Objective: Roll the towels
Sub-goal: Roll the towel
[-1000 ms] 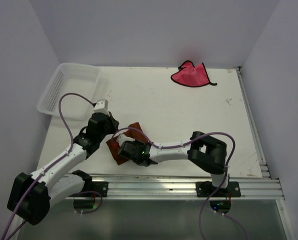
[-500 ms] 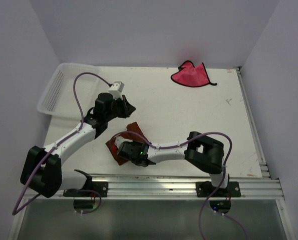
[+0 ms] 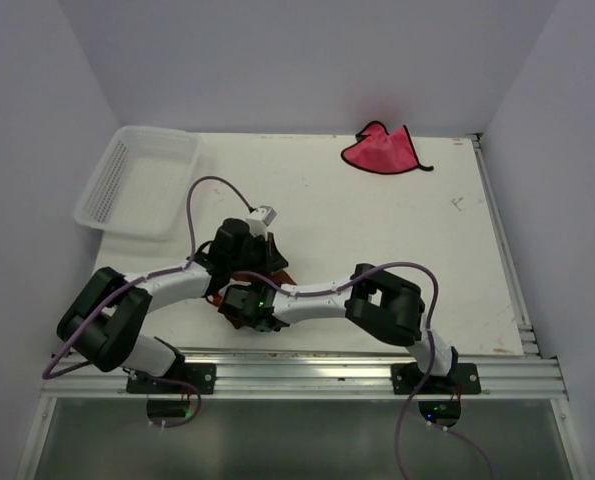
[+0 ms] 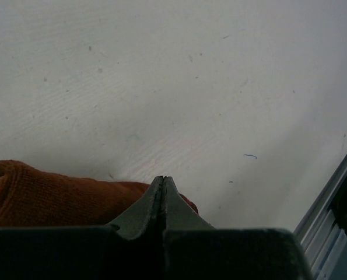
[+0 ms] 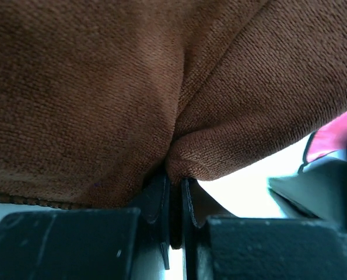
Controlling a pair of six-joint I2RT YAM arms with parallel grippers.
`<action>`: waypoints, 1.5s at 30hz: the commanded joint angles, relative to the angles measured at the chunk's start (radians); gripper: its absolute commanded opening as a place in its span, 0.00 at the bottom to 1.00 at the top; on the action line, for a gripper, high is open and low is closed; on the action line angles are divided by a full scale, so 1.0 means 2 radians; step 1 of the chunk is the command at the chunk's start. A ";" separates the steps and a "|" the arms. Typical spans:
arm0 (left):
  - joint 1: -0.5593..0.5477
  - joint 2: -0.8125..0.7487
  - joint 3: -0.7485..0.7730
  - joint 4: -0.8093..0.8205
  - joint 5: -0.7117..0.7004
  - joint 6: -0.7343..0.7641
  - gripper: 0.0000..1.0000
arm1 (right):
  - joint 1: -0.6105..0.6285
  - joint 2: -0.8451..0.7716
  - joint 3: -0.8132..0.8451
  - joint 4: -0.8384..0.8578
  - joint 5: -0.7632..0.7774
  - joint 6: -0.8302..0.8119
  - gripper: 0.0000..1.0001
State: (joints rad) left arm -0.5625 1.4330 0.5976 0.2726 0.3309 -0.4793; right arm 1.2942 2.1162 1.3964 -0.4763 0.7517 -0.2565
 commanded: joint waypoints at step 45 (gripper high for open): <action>0.040 0.056 -0.066 0.132 -0.063 -0.087 0.00 | -0.019 -0.342 -0.249 0.151 -0.093 0.157 0.58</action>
State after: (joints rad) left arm -0.4854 1.5723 0.4747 0.5373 0.2272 -0.6701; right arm 1.2766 1.5513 0.9154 -0.2581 0.6270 0.0101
